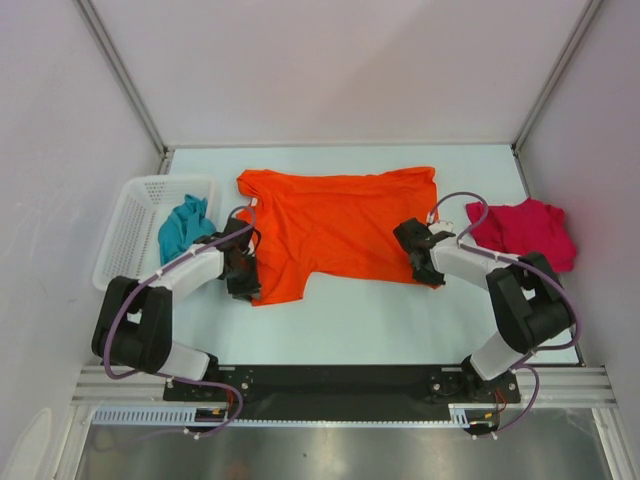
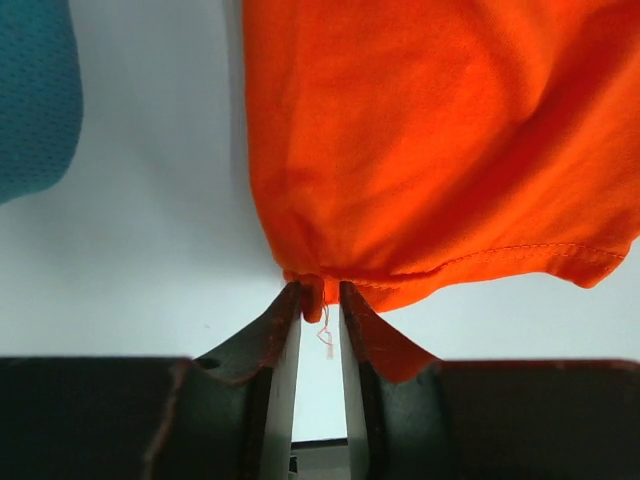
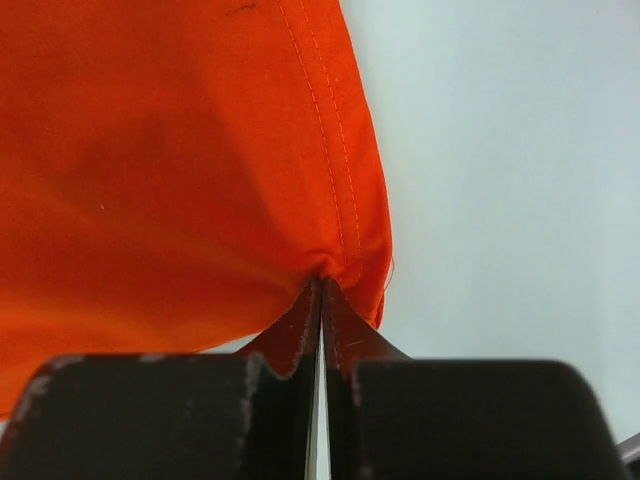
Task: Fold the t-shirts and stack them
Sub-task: Grap the side of the flattened tshirt closest away from the robot with both arms
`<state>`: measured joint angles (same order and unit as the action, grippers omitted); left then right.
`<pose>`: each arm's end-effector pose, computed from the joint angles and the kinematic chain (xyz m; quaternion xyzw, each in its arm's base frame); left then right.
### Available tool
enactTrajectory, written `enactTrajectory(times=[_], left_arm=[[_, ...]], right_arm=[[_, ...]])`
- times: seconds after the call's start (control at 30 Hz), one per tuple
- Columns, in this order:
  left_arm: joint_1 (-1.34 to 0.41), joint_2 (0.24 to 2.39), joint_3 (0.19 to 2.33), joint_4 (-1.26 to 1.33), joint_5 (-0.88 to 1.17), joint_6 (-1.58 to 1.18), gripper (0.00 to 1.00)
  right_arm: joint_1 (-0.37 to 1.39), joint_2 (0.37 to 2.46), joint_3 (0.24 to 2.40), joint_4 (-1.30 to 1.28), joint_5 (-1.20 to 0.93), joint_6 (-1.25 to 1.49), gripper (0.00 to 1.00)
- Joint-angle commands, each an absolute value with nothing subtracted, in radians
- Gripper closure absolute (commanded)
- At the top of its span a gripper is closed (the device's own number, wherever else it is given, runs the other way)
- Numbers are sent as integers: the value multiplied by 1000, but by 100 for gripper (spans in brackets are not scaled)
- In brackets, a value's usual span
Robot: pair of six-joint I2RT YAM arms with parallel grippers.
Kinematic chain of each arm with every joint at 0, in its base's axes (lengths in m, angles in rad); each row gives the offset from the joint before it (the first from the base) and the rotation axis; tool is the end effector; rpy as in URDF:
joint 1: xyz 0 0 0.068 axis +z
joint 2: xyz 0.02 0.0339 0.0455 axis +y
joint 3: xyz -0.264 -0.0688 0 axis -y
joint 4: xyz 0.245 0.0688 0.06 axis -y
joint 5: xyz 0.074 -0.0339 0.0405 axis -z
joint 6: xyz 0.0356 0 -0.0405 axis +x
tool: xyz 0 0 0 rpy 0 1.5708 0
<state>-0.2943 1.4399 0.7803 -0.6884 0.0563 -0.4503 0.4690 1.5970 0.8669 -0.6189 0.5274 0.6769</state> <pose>0.2292 -0.0716 0.1657 -0.0743 0.9906 -0.0665 0.0933 0.2512 0.1072 0.1565 0.1283 0.9513 -0.1598 0.2302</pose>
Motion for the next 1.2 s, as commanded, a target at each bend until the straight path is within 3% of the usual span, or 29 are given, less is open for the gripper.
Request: enactTrajectory(times=[0.0, 0.13, 0.23, 0.87, 1.17], left_arm=[[-295, 1433, 773, -652, 66, -434, 76], [-291, 1399, 770, -649, 78, -434, 94], [-290, 1358, 775, -666, 81, -440, 97], [-290, 1030, 865, -923, 66, -448, 100], [-290, 874, 1014, -1150, 80, -463, 100]], right_arm=[[466, 1598, 871, -574, 499, 672, 100], [468, 1537, 845, -566, 486, 661, 100], [468, 1479, 842, -592, 495, 658, 100], [597, 1086, 864, -937, 561, 759, 100], [761, 1078, 1047, -1155, 666, 905, 100]])
